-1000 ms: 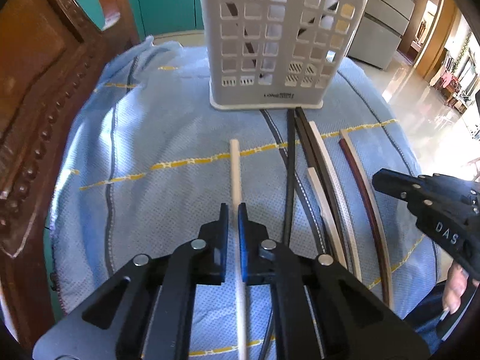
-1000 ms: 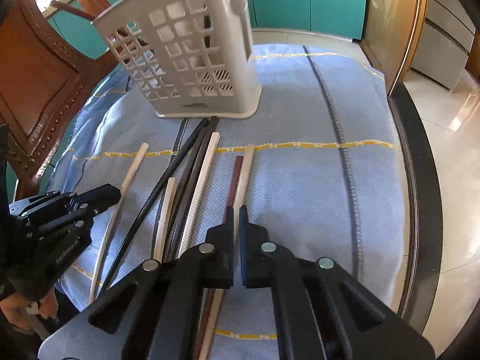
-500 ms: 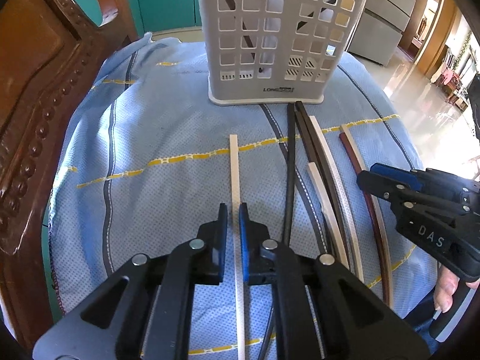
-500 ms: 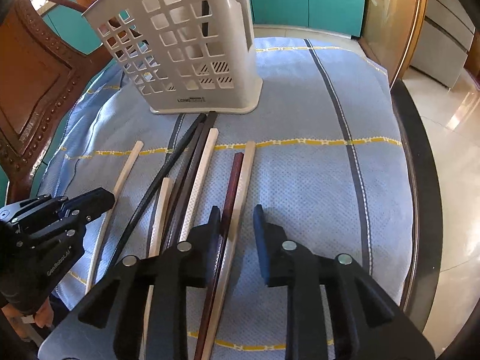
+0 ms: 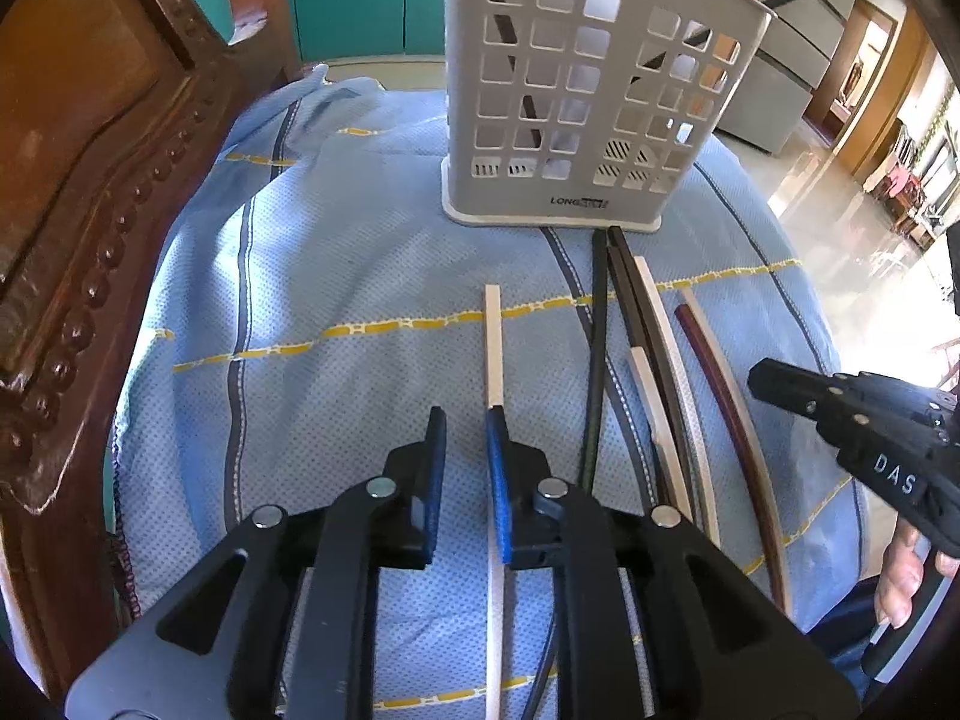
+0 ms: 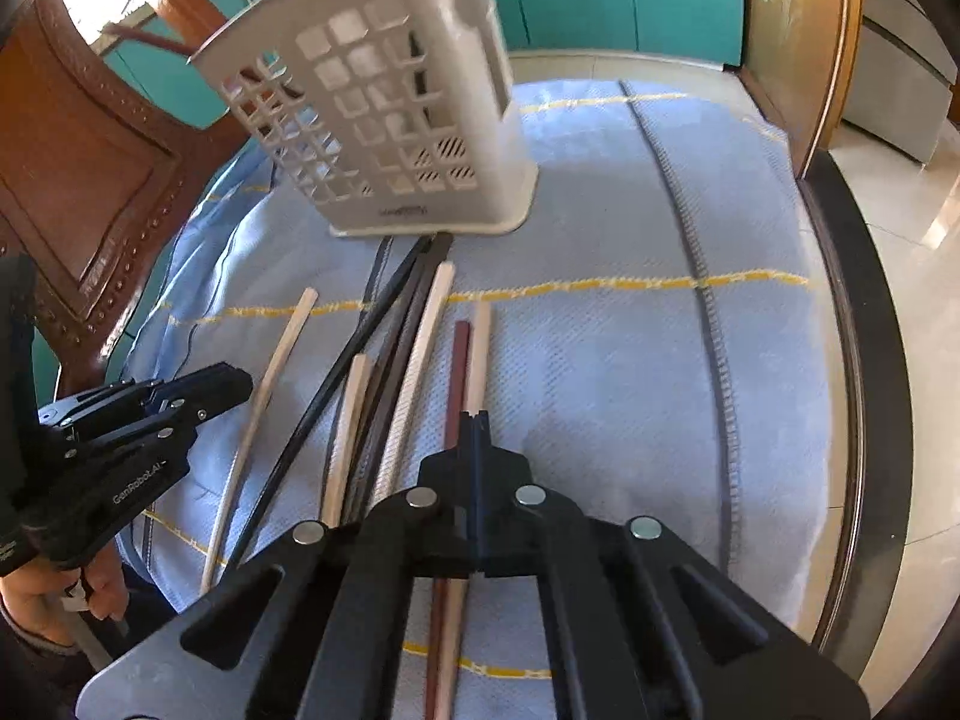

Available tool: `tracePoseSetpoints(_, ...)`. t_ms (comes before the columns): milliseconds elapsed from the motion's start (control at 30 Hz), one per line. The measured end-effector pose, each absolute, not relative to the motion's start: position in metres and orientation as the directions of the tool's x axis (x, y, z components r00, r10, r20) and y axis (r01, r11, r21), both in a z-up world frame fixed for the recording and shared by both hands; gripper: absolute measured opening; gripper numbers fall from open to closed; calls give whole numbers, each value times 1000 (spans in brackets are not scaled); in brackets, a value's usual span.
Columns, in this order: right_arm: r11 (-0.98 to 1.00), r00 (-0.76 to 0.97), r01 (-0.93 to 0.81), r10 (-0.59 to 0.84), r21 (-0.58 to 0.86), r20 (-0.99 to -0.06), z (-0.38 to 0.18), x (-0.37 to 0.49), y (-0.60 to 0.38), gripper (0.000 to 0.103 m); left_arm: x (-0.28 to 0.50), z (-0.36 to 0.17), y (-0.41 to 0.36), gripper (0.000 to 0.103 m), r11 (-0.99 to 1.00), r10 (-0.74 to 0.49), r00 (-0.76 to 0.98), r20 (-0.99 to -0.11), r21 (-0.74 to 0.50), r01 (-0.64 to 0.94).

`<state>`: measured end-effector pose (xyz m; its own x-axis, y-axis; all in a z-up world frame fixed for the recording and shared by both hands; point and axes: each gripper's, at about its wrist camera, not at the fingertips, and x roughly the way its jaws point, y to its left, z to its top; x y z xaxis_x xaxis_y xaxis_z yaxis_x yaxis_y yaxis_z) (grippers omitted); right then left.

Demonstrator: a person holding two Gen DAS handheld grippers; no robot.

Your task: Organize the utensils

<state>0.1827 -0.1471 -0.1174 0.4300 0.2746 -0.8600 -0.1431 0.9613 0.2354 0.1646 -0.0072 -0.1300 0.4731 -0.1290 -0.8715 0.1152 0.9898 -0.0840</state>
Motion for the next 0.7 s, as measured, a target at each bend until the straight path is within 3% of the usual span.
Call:
tracePoseSetpoints(167, 955, 419, -138, 296, 263, -858, -118, 185, -148, 1, 165, -130, -13, 23, 988, -137, 473, -870, -84, 130)
tracePoseSetpoints(300, 956, 408, -140, 293, 258, -865, -124, 189, -137, 8, 169, -134, -19, 23, 988, -137, 461, -877, -85, 132)
tracePoseSetpoints(700, 972, 412, -118, 234, 203, -881, -128, 188, -142, 10, 175, -142, -27, 29, 989, -116, 446, -887, -60, 138)
